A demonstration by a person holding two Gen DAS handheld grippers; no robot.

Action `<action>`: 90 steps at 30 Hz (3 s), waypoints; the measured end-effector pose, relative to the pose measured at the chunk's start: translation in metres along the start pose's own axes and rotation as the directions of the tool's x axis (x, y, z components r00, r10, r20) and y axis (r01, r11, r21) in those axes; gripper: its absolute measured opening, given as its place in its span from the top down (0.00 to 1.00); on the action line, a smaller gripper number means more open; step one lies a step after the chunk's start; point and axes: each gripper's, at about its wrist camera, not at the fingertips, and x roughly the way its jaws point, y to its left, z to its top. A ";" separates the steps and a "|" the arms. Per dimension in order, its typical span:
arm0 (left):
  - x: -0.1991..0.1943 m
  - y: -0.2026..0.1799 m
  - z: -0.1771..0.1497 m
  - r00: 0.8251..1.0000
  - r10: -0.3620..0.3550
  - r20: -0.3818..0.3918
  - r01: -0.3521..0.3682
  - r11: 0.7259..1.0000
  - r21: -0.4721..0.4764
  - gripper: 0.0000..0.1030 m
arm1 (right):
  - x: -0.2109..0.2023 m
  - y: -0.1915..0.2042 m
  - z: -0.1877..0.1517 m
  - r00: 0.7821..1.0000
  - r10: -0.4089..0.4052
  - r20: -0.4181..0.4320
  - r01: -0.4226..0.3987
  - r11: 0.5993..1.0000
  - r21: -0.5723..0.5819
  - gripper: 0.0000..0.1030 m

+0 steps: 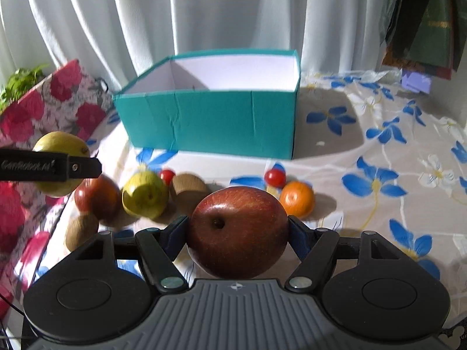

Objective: Organize fruits
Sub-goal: 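Carry the pear into the teal box and open the left gripper while the right carries the apple, then lower the red apple into the teal box and open the right gripper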

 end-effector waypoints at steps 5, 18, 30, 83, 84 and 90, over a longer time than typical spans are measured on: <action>0.019 -0.010 0.045 0.999 0.031 0.045 -0.031 0.999 0.006 0.30 | -0.004 -0.004 0.018 0.998 -0.002 0.059 0.001 1.000 0.015 0.30; 0.088 -0.036 0.103 0.996 0.054 0.072 -0.058 0.996 0.063 0.30 | -0.001 -0.026 0.041 0.990 -0.074 0.120 0.065 0.995 0.073 0.30; 0.162 -0.039 0.113 0.996 0.069 -0.055 -0.064 0.994 0.088 0.30 | 0.004 -0.036 0.053 0.987 -0.102 0.125 0.089 0.990 0.108 0.30; 0.087 0.022 0.075 0.995 0.103 0.008 -0.102 0.993 -0.060 0.03 | 0.058 -0.016 0.109 0.982 -0.090 0.166 0.080 0.995 0.066 0.30; 0.088 0.025 0.074 0.995 0.103 0.004 -0.102 0.992 -0.068 0.03 | 0.061 -0.016 0.111 0.982 -0.088 0.165 0.079 0.995 0.062 0.30; 0.087 0.031 0.073 0.993 0.115 -0.007 -0.115 0.989 -0.090 0.03 | 0.078 -0.009 0.125 0.977 -0.090 0.193 0.085 0.996 0.031 0.30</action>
